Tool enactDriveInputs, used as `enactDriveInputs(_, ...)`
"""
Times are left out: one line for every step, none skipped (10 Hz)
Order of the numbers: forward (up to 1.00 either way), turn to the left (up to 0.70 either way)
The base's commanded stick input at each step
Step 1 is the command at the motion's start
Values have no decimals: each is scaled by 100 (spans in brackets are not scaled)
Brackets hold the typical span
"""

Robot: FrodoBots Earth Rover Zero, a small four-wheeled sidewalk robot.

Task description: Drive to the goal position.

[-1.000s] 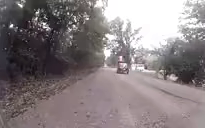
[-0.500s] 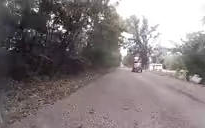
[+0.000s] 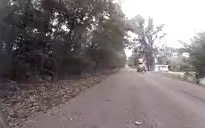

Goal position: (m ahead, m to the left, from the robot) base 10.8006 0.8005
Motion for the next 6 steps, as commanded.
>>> enactDriveInputs(70, -34)
enactDriveInputs(70, -34)
enactDriveInputs(70, -34)
enactDriveInputs(70, -34)
enactDriveInputs(70, -34)
enactDriveInputs(70, -34)
